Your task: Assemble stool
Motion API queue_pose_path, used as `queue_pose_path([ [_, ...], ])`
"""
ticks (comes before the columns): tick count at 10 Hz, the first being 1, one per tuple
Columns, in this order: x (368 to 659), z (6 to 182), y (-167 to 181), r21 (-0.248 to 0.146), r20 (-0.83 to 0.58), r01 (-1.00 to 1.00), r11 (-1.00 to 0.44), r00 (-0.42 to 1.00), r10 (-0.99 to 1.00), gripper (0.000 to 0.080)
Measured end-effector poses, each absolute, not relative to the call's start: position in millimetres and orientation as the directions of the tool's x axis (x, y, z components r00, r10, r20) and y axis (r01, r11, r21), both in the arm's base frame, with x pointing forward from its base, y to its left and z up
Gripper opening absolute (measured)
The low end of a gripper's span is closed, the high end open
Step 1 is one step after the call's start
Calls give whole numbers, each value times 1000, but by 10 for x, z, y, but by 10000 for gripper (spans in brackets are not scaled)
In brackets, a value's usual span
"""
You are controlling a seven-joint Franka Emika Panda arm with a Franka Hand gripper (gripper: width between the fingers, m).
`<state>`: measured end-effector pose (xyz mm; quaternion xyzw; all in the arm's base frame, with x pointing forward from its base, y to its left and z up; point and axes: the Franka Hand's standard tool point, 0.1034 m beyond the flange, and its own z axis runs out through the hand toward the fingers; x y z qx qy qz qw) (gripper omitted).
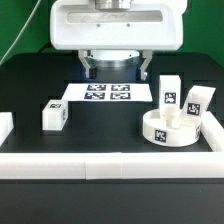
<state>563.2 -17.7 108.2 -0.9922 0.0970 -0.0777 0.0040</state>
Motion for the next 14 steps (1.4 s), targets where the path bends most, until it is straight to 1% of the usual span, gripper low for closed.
queue_pose_path([
  [2, 5631, 1081, -196, -2, 155, -61, -998, 986, -60, 649],
  [3, 5614, 1074, -316, 8, 154, 1, -1000, 988, 2, 649],
  [5, 5505, 1015, -730, 17, 140, 28, -999, 990, 30, 649],
  [7, 5445, 928, -1110, 50, 142, 44, -998, 989, 51, 649],
  [9, 5454, 925, -1046, 43, 140, 31, -999, 990, 37, 649],
  [10, 5440, 916, -1034, 31, 123, 21, -999, 992, 25, 649],
  [11, 5439, 912, -1049, 33, 125, 19, -999, 992, 23, 649],
  [12, 5356, 831, -1097, 18, 80, -21, -1000, 997, -19, 649],
  [14, 5301, 683, -1238, 22, -16, -70, -997, 997, -71, 649],
])
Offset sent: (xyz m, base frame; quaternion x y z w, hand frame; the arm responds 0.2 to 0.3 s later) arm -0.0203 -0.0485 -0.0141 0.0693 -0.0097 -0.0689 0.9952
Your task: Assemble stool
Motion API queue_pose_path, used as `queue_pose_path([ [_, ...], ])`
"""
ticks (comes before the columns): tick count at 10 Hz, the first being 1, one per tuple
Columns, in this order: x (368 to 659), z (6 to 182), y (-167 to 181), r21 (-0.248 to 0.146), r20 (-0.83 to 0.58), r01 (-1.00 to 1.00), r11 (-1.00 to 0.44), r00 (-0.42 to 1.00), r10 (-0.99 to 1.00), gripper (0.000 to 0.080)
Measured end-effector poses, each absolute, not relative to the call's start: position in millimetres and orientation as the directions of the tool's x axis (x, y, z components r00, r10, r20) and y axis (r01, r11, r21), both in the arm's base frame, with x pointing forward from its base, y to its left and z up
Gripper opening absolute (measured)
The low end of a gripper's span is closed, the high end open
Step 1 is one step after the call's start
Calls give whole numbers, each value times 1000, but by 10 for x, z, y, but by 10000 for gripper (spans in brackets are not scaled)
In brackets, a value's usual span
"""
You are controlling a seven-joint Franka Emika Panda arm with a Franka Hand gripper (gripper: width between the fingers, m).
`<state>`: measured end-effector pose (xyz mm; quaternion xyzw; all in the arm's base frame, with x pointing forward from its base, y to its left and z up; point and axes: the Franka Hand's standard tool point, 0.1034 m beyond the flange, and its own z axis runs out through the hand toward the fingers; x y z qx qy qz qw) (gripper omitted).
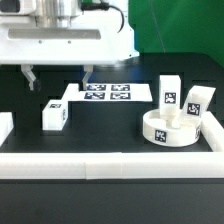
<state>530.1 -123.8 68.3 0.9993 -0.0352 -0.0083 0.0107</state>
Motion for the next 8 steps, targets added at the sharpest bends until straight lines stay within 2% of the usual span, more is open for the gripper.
queue_pose_path([
  [1, 5315, 636, -1331, 35, -16, -75, -997, 997, -76, 649],
  [4, 5270, 611, -1323, 21, -56, -92, -996, 994, -93, 649],
  [6, 5202, 584, -1299, 0, -191, -113, -994, 975, -111, 649],
  [8, 5170, 527, -1364, 17, -321, -135, -991, 938, -133, 649],
])
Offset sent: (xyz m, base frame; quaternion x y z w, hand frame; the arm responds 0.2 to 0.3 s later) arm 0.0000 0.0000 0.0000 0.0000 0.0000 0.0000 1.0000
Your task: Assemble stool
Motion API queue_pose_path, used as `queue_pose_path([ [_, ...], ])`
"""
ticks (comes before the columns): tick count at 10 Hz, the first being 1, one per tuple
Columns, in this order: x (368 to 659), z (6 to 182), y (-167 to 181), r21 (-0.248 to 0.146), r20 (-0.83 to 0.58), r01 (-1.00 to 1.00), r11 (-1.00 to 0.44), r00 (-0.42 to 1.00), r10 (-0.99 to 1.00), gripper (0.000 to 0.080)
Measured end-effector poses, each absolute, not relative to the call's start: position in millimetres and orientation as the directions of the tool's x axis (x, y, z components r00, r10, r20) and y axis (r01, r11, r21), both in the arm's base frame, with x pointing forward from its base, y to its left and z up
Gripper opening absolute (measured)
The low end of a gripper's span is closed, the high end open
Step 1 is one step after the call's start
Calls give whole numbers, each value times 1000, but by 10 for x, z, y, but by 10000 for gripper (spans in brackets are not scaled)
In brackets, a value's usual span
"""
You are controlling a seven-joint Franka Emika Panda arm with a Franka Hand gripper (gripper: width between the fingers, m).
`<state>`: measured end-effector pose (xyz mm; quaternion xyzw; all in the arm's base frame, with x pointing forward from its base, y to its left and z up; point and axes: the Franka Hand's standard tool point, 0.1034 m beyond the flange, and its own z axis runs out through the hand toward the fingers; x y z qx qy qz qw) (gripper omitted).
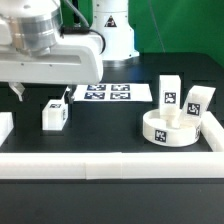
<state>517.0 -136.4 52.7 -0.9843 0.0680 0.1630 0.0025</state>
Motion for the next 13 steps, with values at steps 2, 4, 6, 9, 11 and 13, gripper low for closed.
queue_pose_path([
  [2, 5123, 523, -1291, 8, -412, -136, -991, 902, -127, 649],
  [4, 5083, 496, -1280, -3, -516, -145, -989, 848, -122, 649],
  [6, 5030, 482, -1287, -7, -604, -151, -989, 789, -116, 649],
  [9, 4984, 407, -1331, -13, -713, -156, -988, 694, -100, 649],
  [11, 4949, 368, -1297, -15, -781, -167, -986, 617, -93, 649],
  [13, 4974, 302, -1289, -9, -779, -164, -986, 620, -96, 649],
])
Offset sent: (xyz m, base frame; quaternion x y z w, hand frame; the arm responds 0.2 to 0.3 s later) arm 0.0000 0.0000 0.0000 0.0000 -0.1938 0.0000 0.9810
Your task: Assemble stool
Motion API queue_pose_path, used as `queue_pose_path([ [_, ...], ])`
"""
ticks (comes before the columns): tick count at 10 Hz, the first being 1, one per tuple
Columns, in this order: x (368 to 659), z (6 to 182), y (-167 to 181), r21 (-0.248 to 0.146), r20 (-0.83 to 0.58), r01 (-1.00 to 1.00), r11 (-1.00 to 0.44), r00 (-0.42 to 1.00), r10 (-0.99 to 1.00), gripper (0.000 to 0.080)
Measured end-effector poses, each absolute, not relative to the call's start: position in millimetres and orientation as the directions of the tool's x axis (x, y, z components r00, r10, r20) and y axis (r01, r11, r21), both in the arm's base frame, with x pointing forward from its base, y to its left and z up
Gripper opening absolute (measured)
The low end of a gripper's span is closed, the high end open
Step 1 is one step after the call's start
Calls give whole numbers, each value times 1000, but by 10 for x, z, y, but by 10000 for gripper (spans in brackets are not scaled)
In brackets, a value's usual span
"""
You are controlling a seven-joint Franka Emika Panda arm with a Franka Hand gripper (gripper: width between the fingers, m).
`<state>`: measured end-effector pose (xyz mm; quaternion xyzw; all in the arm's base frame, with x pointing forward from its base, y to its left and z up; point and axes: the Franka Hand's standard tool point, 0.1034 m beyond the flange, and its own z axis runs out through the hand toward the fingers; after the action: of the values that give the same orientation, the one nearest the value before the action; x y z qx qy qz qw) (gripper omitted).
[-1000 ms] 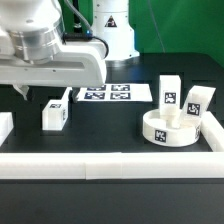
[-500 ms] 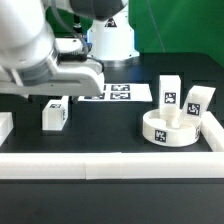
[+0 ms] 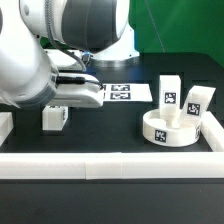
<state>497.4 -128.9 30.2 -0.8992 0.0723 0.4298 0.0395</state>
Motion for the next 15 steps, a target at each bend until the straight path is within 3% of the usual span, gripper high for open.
queue_pose_path([
  [4, 4940, 228, -1288, -9, -783, -165, -986, 614, -96, 649],
  [6, 4835, 228, -1288, 12, -837, -181, -983, 536, -109, 649],
  [8, 4873, 222, -1297, 13, -826, -177, -984, 553, -110, 382],
  [9, 4870, 223, -1301, 13, -827, -178, -984, 552, -111, 332],
  [13, 4872, 229, -1319, 16, -825, -184, -983, 553, -117, 332],
  [15, 4944, 401, -1242, 41, -819, -196, -980, 556, -146, 332],
])
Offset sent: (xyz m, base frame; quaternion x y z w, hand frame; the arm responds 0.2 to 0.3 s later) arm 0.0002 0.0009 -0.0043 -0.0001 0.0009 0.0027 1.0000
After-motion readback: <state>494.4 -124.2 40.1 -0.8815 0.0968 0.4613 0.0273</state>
